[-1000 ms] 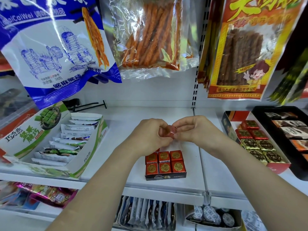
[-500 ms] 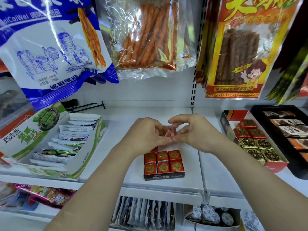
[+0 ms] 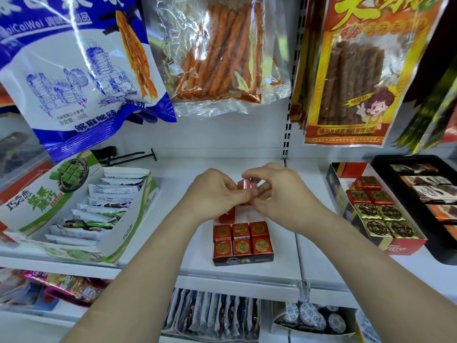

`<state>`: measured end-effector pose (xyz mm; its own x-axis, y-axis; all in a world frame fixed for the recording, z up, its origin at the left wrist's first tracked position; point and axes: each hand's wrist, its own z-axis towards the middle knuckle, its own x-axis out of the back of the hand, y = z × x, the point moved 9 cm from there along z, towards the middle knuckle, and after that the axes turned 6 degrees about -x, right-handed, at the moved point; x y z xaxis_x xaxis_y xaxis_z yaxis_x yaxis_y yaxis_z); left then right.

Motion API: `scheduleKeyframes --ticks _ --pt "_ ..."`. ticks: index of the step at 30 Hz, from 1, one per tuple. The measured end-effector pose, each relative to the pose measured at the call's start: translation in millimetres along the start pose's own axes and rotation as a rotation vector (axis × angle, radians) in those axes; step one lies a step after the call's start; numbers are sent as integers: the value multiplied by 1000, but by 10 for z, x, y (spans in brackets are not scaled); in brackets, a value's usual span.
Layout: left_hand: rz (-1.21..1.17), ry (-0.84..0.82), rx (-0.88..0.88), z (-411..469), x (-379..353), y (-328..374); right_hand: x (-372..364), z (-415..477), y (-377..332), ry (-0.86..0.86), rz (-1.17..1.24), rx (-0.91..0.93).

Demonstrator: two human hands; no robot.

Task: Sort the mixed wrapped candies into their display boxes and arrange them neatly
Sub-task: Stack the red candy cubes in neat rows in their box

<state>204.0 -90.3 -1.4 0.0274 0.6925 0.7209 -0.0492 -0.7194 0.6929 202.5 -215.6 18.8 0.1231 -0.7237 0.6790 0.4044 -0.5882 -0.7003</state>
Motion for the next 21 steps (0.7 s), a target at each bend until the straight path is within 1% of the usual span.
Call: scheduleKeyframes --ticks 4,8,10,13,15,16,18,21 --pt "-37 -22 97 -6 -31 -79 -22 8 15 14 -9 7" --pt "-26 -63 83 -14 -56 -74 -55 -4 19 9 -40 8" --pt "-55 -108 58 -25 -59 -62 -18 -4 41 28 -14 -11" --pt "-150 -121 17 -44 -2 -31 43 1 138 27 128 -118" --pt "-246 -133 -20 -61 9 10 20 -4 218 -28 301 -222" --pt "-258 -148 -48 -69 -4 35 -2 -11 247 -60 365 -260" --pt "-197 -144 -110 -76 -19 84 -33 -22 295 -112 425 -301" --pt "-123 -100 -151 -76 -6 122 -58 -41 335 -174 489 -321"
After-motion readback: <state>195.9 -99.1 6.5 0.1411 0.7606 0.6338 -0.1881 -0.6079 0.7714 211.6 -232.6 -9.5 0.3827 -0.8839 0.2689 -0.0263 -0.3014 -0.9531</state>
